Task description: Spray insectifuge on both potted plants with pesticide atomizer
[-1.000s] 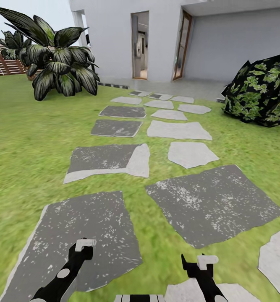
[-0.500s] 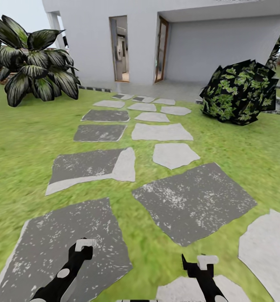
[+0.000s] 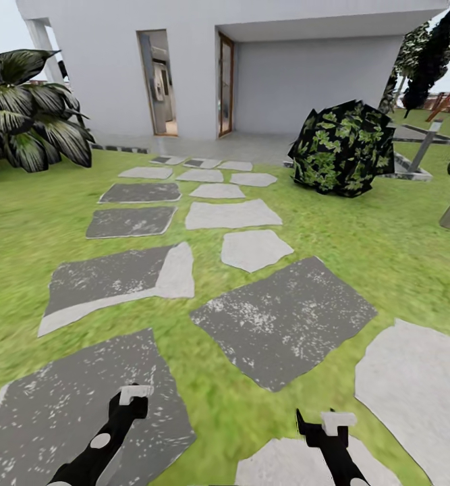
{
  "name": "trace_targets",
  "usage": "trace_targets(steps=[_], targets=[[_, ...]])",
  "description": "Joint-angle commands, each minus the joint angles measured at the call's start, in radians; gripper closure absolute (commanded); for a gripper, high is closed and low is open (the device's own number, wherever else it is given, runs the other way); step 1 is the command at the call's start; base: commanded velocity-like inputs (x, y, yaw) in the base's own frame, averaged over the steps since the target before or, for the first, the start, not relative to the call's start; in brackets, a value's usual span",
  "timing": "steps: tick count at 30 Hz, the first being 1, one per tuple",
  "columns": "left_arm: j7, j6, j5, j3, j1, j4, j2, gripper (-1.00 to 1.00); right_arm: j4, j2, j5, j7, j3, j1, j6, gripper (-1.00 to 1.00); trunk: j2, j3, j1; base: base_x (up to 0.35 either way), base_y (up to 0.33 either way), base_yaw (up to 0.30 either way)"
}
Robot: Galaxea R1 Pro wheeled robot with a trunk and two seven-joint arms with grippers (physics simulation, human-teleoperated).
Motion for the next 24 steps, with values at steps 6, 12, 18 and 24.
trace_targets(steps=[6,12,18,24], targets=[[0.007,0.002,-0.012,-0.007,0.067,-0.014,-0.006,1.0,0.002,-0.015,0.0,0.0,-0.001,0.063,-0.071,-1.0,0.0,0.005,0.0,0.0,0.0,-0.259],[0.009,0.007,-0.017,-0.015,0.072,-0.017,-0.009,1.0,0.013,-0.013,0.0,0.001,0.002,0.077,-0.073,-1.0,0.0,0.012,0.0,0.0,0.0,-0.254],[0.01,0.006,-0.017,-0.013,0.072,-0.014,-0.007,1.0,0.018,-0.013,0.0,0.0,0.002,0.078,-0.073,-1.0,0.0,0.018,0.0,0.0,0.0,-0.248],[0.01,0.003,-0.009,-0.005,0.101,-0.001,-0.002,1.0,0.019,-0.012,0.0,0.0,0.001,0.078,-0.073,-1.0,0.0,0.024,0.0,0.0,0.0,-0.243]])
